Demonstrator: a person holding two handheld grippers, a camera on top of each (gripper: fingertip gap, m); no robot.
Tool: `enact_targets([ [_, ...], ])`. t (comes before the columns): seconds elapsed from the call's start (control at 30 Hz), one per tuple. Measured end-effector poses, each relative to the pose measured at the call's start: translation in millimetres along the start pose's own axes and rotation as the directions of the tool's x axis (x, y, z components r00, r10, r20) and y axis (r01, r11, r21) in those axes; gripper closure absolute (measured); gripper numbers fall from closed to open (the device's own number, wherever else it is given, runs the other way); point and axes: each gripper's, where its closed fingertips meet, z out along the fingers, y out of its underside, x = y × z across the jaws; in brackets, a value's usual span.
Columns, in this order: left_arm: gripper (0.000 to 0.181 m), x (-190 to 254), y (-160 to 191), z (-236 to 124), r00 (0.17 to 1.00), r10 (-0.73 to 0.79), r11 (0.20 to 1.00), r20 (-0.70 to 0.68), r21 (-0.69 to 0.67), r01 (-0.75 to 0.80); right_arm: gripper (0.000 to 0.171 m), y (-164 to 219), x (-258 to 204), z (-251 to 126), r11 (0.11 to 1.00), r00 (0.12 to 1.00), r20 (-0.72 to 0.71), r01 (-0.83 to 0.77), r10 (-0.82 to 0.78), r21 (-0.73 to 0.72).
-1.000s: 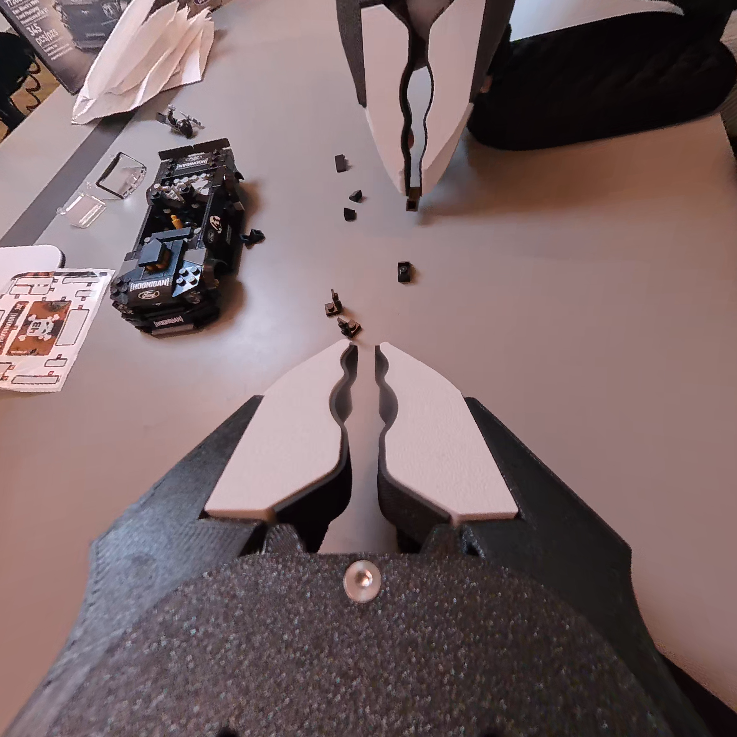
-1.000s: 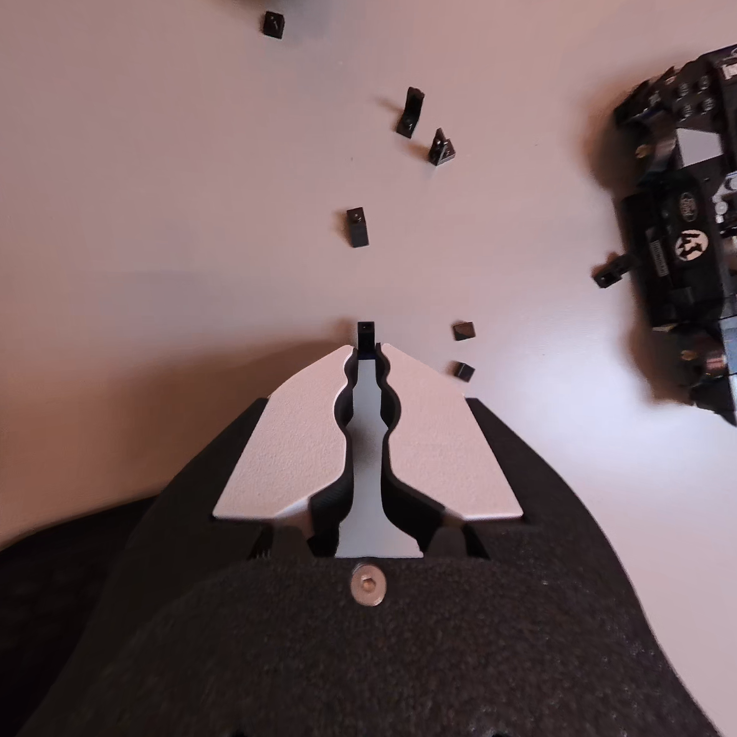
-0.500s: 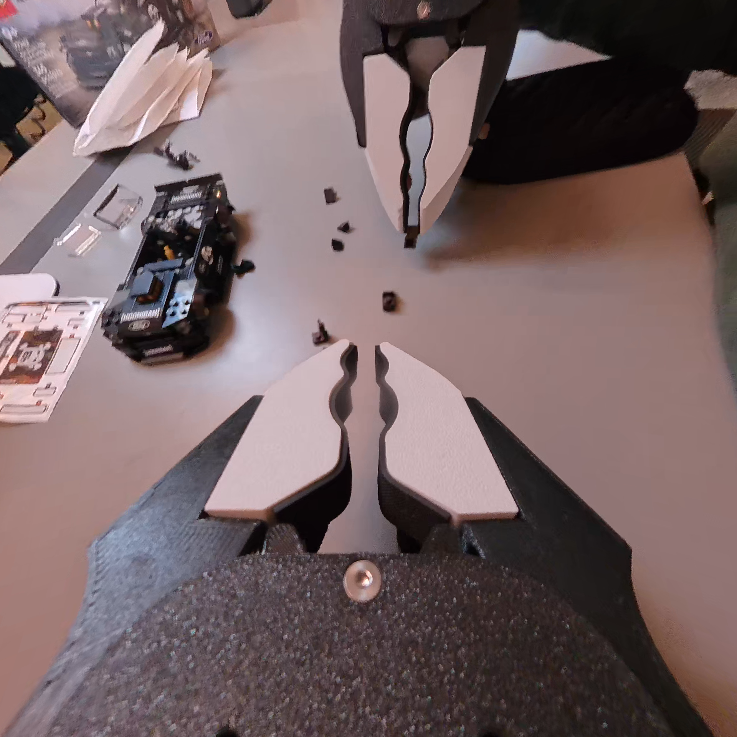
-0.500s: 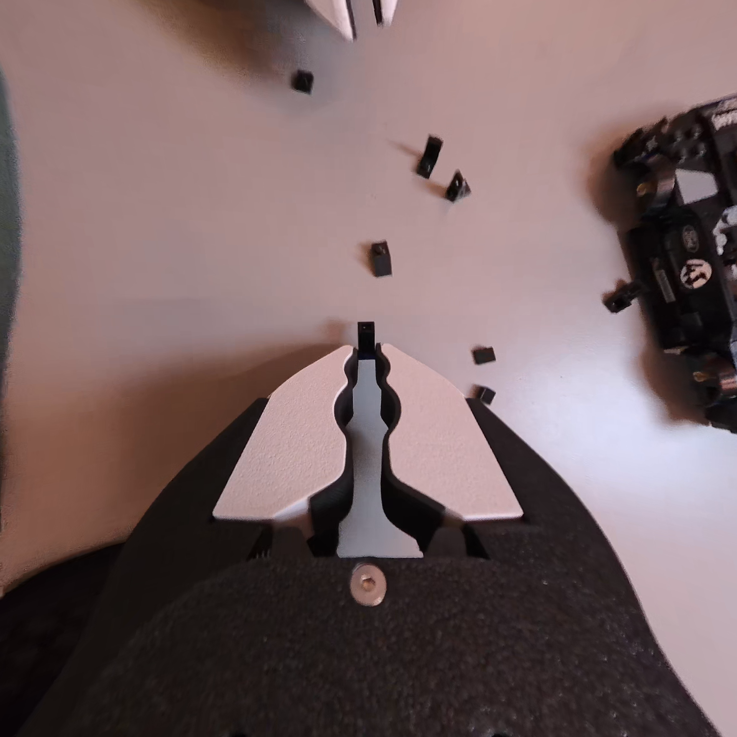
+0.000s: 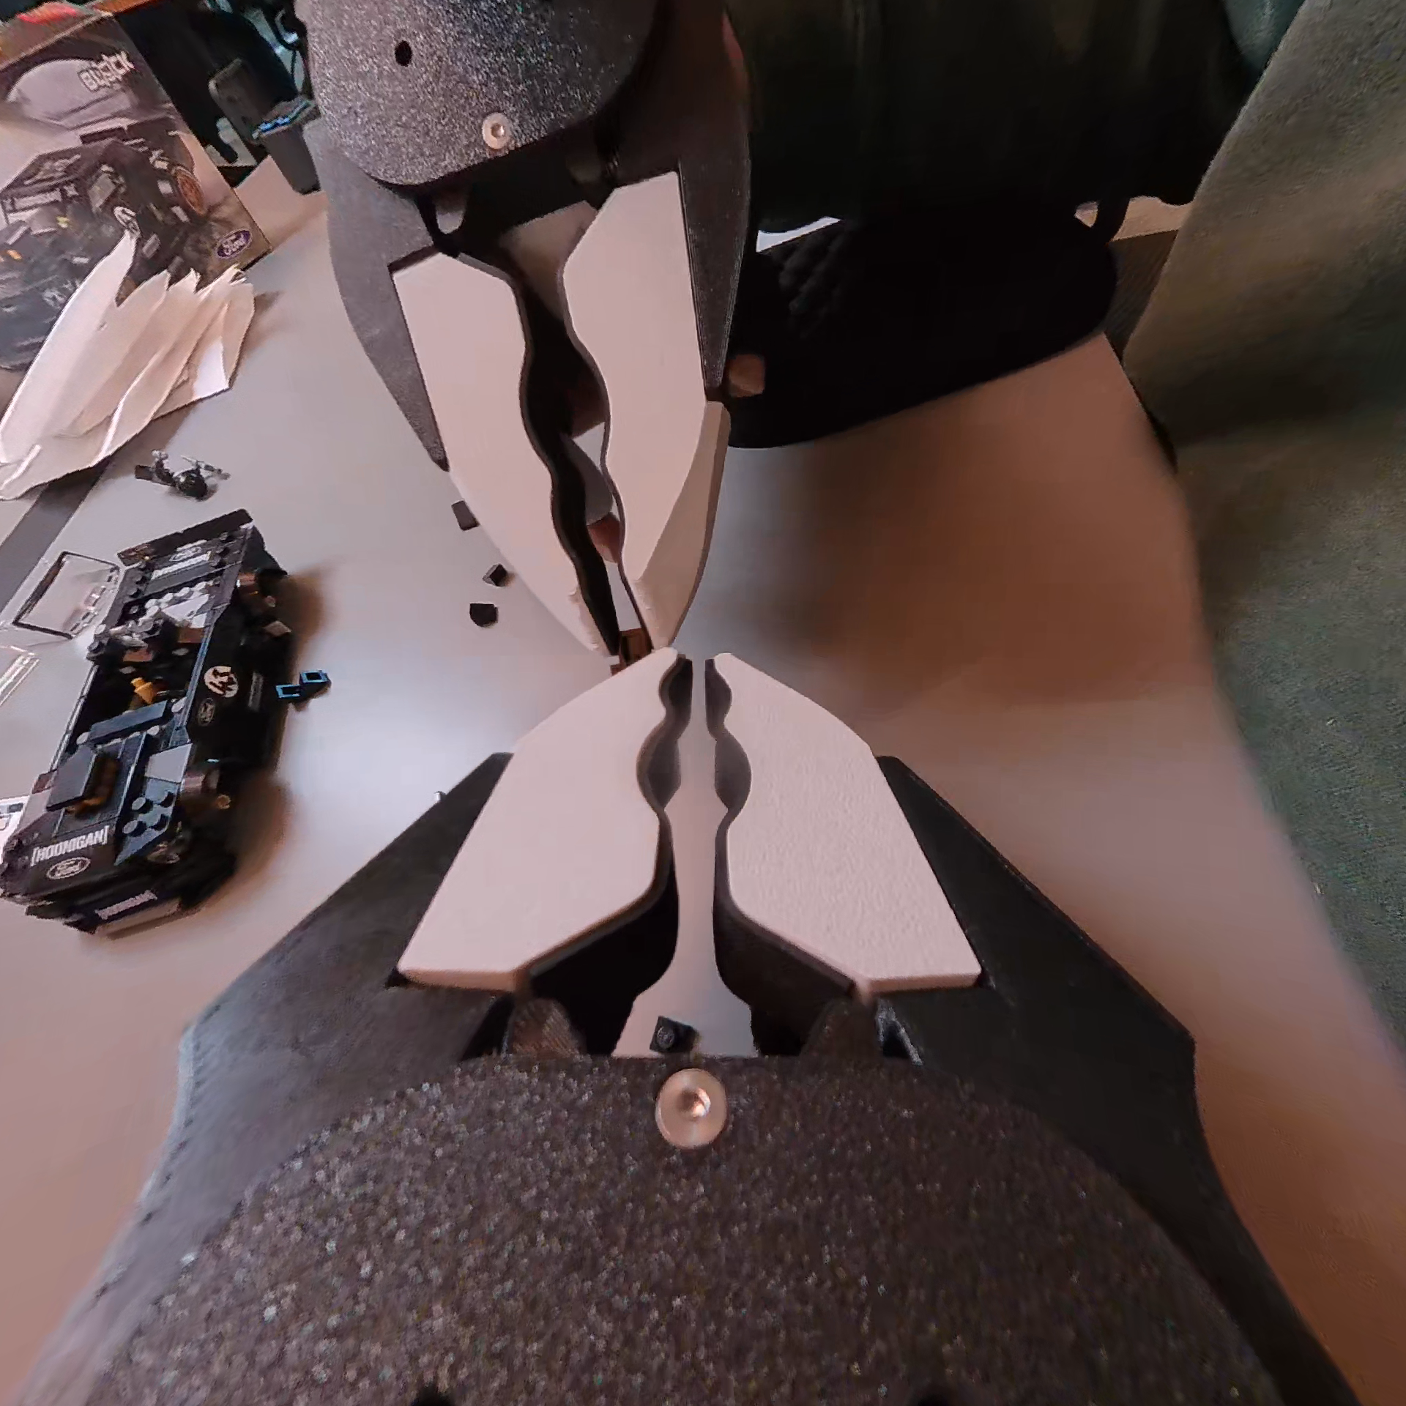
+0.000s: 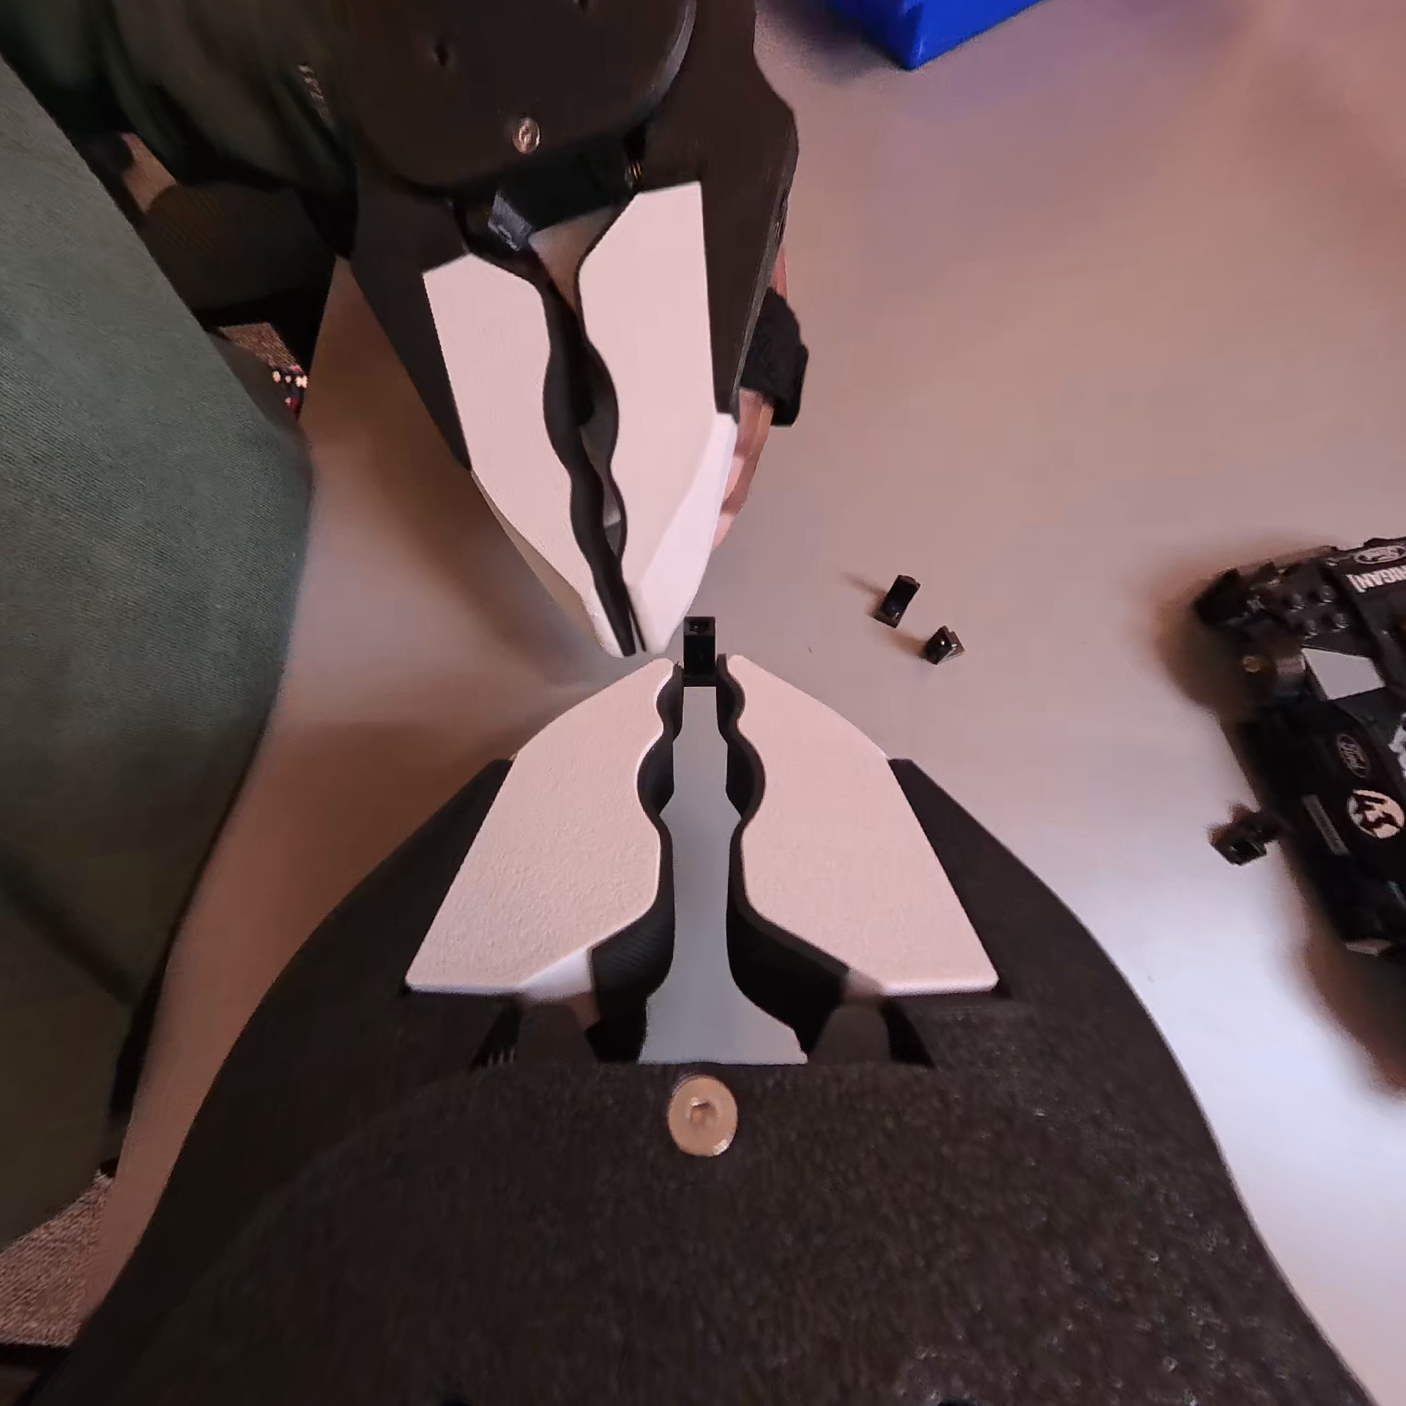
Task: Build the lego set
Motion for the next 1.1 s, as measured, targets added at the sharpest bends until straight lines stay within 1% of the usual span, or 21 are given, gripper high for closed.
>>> enact_targets([
  [0.03, 0.181, 1, 1, 0, 1.000, -0.003, 1.000, -0.004, -0.005, 0.003, 0.163, -1, 0, 0, 1.000, 1.000, 0.003, -0.002, 0.002, 0.008],
  [0.17, 0.181, -3, 3, -1, 1.000, -0.018, 1.000, 0.003, -0.005, 0.018, 0.163, -2, 1, -2, 1.000, 1.000, -0.004, -0.005, 0.005, 0.019],
  [0.3, 0.177, -11, -3, -6, 0.998, -0.062, 0.997, 0.027, 0.040, 0.061, 0.163, 2, 1, -1, 1.000, 1.000, -0.005, -0.003, 0.004, 0.008],
  [0.4, 0.173, -11, -2, -5, 0.997, -0.071, 0.997, 0.024, 0.033, 0.070, 0.163, 1, -1, 1, 1.000, 1.000, 0.004, 0.004, -0.004, 0.007],
  [0.53, 0.176, -8, 3, -2, 0.998, -0.066, 0.998, 0.012, 0.004, 0.066, 0.163, -1, -2, 2, 1.000, 1.000, 0.004, 0.012, -0.012, 0.018],
  [0.7, 0.180, -8, 2, -2, 0.997, -0.075, 0.997, 0.009, 0.010, 0.075, 0.163, -5, -2, -1, 0.999, 1.000, 0.002, 0.015, -0.015, 0.037],
  [0.8, 0.174, -8, 3, -2, 0.997, -0.080, 0.997, 0.006, 0.008, 0.080, 0.163, -2, 1, 0, 1.000, 1.000, -0.010, 0.014, -0.014, 0.027],
  [0.97, 0.169, -10, -4, -6, 0.992, -0.125, 0.991, -0.007, 0.055, 0.125, 0.163, -1, -1, 3, 1.000, 1.000, -0.011, 0.029, -0.029, 0.011],
  [1.03, 0.170, -9, -2, -5, 0.992, -0.125, 0.991, -0.014, 0.045, 0.125, 0.163, -5, -3, 4, 0.999, 0.999, -0.007, 0.038, -0.038, 0.020],
  [1.1, 0.176, -7, -2, -5, 0.994, -0.113, 0.993, -0.015, 0.038, 0.113, 0.163, -7, -2, 4, 0.998, 0.998, -0.021, 0.052, -0.052, 0.022],
])
